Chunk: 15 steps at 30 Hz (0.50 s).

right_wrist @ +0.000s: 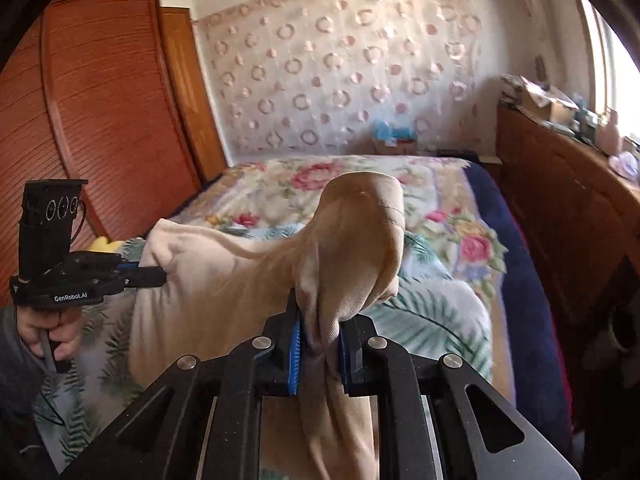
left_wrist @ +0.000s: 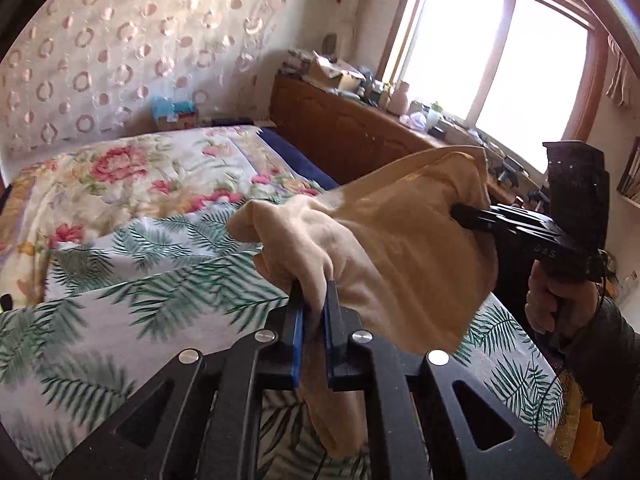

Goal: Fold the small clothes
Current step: 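Lift the folded shirt with both grippers and carry it toward the yellow plush toy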

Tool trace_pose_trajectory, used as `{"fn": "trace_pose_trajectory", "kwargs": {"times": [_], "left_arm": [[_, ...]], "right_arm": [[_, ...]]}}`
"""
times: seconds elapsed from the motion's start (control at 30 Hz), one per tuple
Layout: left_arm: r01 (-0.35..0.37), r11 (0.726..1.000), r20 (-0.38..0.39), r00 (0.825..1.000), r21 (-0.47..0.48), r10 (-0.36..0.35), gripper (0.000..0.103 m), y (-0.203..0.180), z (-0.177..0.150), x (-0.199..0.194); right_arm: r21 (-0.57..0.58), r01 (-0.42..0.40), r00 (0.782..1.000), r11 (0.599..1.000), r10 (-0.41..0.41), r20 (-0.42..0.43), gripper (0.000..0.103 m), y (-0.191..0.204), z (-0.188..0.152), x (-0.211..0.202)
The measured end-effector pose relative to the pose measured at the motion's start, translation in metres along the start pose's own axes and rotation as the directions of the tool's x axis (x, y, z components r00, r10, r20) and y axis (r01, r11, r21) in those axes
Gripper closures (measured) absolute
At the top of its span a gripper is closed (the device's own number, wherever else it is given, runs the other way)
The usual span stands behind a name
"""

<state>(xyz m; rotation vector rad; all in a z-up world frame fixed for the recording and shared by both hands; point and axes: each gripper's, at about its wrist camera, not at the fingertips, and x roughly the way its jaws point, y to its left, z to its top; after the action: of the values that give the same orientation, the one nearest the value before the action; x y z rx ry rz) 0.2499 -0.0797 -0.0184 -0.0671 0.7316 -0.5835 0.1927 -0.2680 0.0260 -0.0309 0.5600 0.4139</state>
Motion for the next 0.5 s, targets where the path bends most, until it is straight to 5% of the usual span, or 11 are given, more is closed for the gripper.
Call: {"fn": "trace_pose_trajectory", "kwargs": {"times": [0.27,0.5], "left_arm": [[-0.184,0.977,0.092,0.977,-0.112,0.195,0.094,0.059,-0.039,-0.102],[-0.367,0.893,0.102,0.909,-0.259,0.404,0.094,0.118,-0.09,-0.159]], "right_arm": [[-0.157,-0.174,0.984,0.972,0.176,-0.002,0.089,0.067,0.042,0.062],[-0.334,-0.329,0.944,0.883,0.313,-0.102,0.089,0.151,0.096,0.157]]}}
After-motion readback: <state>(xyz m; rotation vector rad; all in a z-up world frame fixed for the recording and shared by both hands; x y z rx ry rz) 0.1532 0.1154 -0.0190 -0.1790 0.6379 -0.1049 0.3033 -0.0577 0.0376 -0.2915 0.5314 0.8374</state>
